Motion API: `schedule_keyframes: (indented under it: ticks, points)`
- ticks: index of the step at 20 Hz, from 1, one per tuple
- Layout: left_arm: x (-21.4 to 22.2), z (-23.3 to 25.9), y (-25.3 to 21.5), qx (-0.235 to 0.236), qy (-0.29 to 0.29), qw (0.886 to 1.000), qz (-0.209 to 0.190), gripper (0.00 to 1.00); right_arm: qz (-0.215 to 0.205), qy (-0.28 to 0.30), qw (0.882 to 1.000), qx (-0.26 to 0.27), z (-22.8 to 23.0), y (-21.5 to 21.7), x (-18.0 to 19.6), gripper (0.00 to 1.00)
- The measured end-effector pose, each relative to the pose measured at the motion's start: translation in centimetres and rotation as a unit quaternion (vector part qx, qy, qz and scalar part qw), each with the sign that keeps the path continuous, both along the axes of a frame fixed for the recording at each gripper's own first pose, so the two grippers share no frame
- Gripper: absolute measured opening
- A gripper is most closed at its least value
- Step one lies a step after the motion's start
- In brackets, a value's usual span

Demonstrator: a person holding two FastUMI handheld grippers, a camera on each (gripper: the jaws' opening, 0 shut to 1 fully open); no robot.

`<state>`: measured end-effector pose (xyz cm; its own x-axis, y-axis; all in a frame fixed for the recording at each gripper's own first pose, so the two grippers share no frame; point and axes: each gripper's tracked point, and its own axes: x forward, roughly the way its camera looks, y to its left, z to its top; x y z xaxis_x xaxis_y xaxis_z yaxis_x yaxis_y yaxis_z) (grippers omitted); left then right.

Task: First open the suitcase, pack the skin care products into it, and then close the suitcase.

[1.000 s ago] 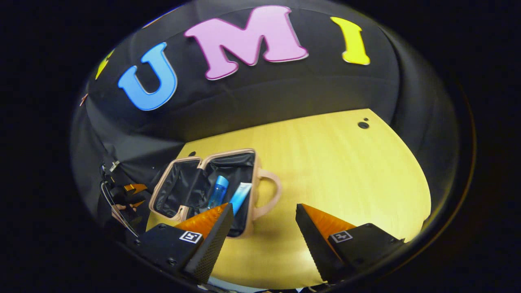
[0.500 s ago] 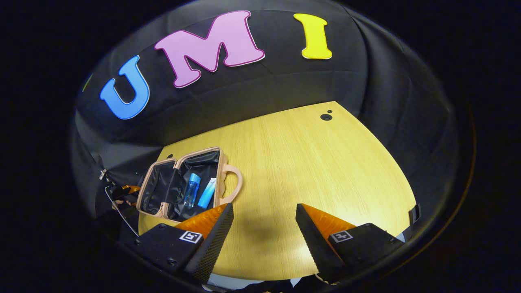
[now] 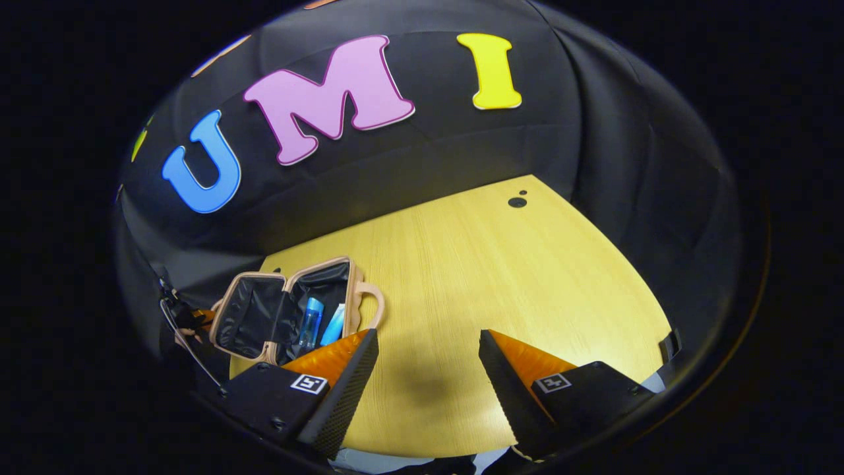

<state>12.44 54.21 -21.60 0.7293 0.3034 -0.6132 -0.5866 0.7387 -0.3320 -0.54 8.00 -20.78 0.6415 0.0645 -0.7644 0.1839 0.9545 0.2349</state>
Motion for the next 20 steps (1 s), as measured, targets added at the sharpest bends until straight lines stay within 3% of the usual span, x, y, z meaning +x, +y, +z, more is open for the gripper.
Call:
schedule_keyframes:
  ticks: [3, 5, 10, 12, 15, 20]
  points:
    - [0.9, 9.1, -5.3, 0.088, -0.046, 0.995, -0.030, 0.06, 0.006, -0.008, 1.000, 0.009, 0.4, -0.8, -0.3, 0.98]
    - [1.5, 13.0, -10.8, 0.125, -0.069, 0.988, -0.067, 0.06, 0.012, -0.021, 1.000, -0.014, 0.2, -2.5, -0.5, 0.98]
    - [2.9, 18.0, -26.9, 0.161, -0.091, 0.970, -0.160, 0.06, 0.044, -0.065, 0.996, -0.052, 2.1, -5.9, 0.0, 0.97]
    - [3.8, 16.5, -34.4, 0.151, -0.083, 0.965, -0.199, 0.06, 0.058, -0.089, 0.992, -0.073, 3.1, -7.2, 0.5, 0.97]
    - [3.8, 13.1, -43.4, 0.088, -0.066, 0.967, -0.229, 0.06, 0.081, -0.119, 0.984, -0.105, 4.8, -8.5, 0.9, 0.97]
    - [5.0, 3.9, -50.8, 0.075, 0.002, 0.962, -0.263, 0.06, 0.078, -0.134, 0.984, -0.092, 6.2, -9.9, 0.7, 0.97]
